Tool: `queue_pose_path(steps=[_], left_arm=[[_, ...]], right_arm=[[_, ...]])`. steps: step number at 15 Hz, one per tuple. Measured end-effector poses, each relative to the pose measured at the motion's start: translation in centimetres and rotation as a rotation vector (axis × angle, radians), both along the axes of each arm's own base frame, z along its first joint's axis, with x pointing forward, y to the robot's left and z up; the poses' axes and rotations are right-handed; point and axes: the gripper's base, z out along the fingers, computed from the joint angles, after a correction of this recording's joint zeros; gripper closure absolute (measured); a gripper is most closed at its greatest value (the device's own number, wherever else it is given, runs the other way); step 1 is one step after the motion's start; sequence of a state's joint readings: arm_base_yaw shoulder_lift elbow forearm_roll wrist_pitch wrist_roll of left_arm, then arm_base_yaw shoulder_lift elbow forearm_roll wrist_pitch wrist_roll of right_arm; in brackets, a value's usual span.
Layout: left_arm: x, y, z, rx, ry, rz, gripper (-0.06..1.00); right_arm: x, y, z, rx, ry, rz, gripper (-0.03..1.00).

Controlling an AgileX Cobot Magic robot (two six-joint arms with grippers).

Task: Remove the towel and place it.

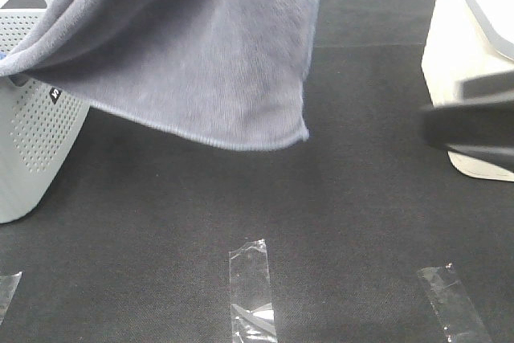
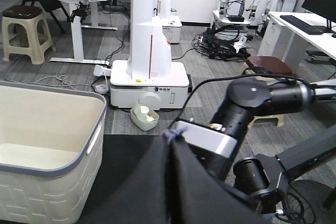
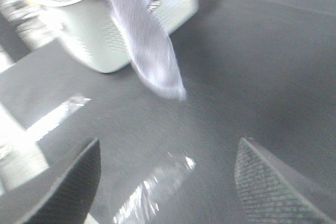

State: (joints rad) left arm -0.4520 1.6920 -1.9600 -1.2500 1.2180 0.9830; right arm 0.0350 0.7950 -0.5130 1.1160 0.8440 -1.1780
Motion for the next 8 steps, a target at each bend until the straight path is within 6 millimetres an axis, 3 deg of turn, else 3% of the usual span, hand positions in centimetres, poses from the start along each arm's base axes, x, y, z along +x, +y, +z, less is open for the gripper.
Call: queue_pose_path(steps=[4,8], left_arm=[[-0.6,-0.7,0.0,0.0,0.0,-0.028,0.94],[-0.7,-0.8,0.0,0.0,0.0,-0.03,0.94]], right_arm=[[3.7,1.0,-2.4,0.077,0.064,0.125,0.28],[5.4,2.2,-4.3,0.172,0.138,0.223,0.28]])
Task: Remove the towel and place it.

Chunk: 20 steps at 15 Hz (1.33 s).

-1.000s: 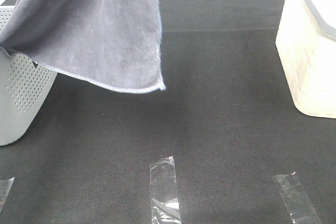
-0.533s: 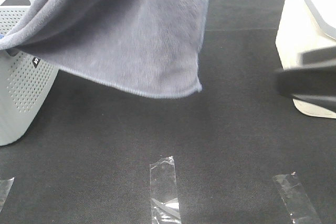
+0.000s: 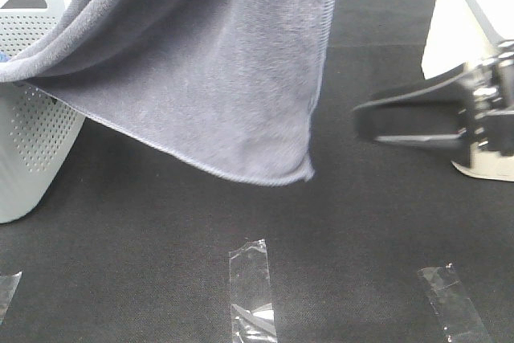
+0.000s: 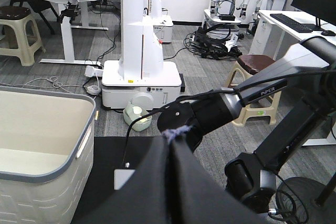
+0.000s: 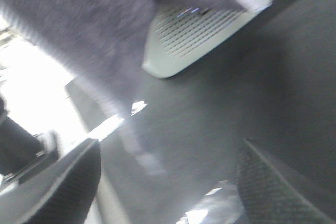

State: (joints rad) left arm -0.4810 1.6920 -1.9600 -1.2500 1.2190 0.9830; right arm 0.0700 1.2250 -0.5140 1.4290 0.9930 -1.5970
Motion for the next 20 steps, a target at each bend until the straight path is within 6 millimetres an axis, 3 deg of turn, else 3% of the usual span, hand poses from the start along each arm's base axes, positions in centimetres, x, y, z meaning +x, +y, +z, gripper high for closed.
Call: queue_pose_path(steps=[3,7,14,20], left_arm=[[0.0,0.0,0.0,0.0,0.0,0.0,0.94],[0.0,0.0,0.0,0.0,0.0,0.0,0.94],[0.0,0.0,0.0,0.0,0.0,0.0,0.94],[0.0,0.0,0.0,0.0,0.0,0.0,0.94]], right_arm=[[0.0,2.8,-2.1,-0.085,0.032,0.072,0.28],[1.7,2.7,-3.0,-0.126,0.048,-0.106,0.28],[1.0,3.5,-1.8,0.013,0.029,-0.008,0.29],[1.1,4.9,-3.7,-0.003,0.095,0.049,0.32]])
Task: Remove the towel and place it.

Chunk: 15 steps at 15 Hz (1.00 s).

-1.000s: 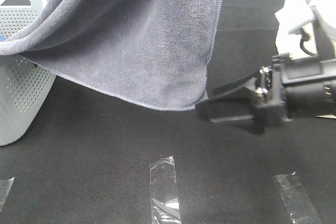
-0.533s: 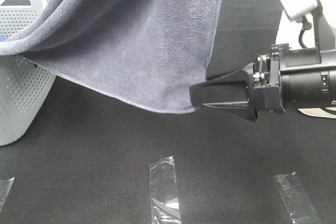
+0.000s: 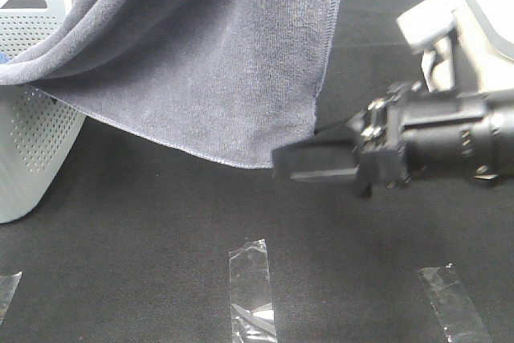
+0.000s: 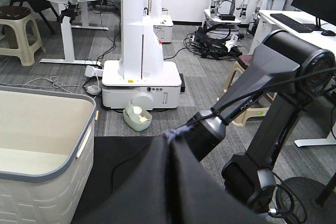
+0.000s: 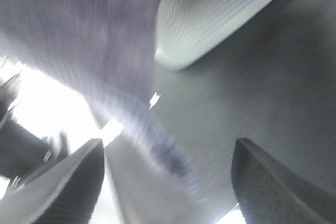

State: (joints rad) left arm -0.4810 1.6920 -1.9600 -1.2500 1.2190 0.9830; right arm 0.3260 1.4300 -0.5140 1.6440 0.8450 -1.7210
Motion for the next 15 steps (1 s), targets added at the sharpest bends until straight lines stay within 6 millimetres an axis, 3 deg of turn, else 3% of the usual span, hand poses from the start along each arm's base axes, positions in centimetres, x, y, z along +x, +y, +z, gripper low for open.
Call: queue_pose_path(steps=[7,11,15], left_arm=[[0.0,0.0,0.0,0.0,0.0,0.0,0.94],[0.0,0.0,0.0,0.0,0.0,0.0,0.94],[0.07,0.03,-0.16,0.018,-0.009,0.006,0.94]], right_arm=[[0.17,0.24,-0.18,0.014,-0.004,-0.004,0.61],[0.17,0.24,-0.15,0.015,-0.002,-0.006,0.96],[0.17,0.24,-0.15,0.024,0.045,-0.026,0.97]])
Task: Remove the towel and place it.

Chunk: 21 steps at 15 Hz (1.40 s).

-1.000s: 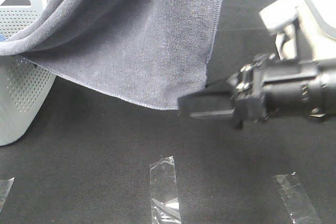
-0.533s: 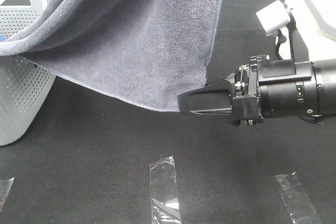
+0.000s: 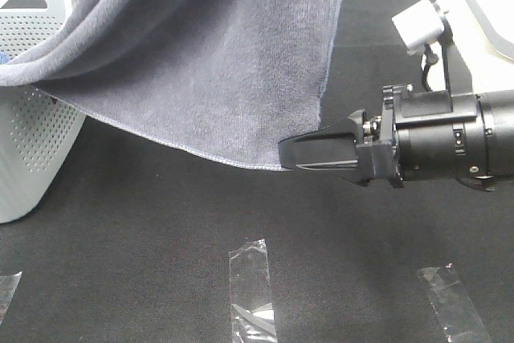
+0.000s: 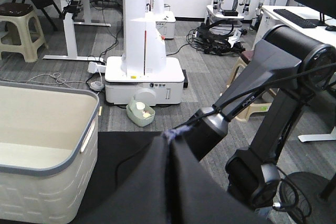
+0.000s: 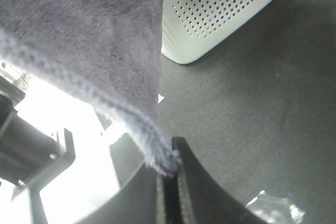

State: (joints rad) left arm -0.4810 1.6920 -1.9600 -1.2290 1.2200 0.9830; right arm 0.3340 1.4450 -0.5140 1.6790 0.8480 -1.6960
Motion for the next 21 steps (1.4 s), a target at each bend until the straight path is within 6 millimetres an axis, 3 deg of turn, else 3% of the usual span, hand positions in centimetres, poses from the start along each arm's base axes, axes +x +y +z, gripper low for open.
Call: queue_pose_path(steps=[3,5,9,11,14,16,18,21], left_arm=[[0.5,0.2,-0.9,0.096,-0.008,0.05,0.94],[1.5,0.6,-1.7,0.196,0.033,0.182,0.94],[3.6,2.0,-3.1,0.362,0.103,0.483,0.94],[4.5,3.0,-3.9,0.461,0.136,0.636,0.94],[6.2,4.2,-5.7,0.576,0.241,0.854,0.94],[7.5,4.1,-7.1,0.613,0.258,0.914,0.94],[9.5,3.4,-8.3,0.575,0.202,0.952,0.94],[13.0,2.3,-10.0,0.475,0.045,1.023,0.94]], right_arm=[[0.0,0.0,0.0,0.012,0.166,-0.051,0.97],[0.1,0.1,0.3,-0.037,0.286,-0.049,0.97],[1.1,-0.7,1.2,-0.34,0.49,-0.073,0.97],[1.9,-1.7,2.4,-0.514,0.499,-0.143,0.97],[3.9,-3.5,6.5,-0.698,0.359,-0.337,0.97],[5.7,-4.7,10.2,-0.791,0.227,-0.492,0.97],[7.6,-5.5,14.1,-0.828,0.078,-0.622,0.97],[11.1,-5.3,18.1,-0.834,-0.076,-0.715,0.97]])
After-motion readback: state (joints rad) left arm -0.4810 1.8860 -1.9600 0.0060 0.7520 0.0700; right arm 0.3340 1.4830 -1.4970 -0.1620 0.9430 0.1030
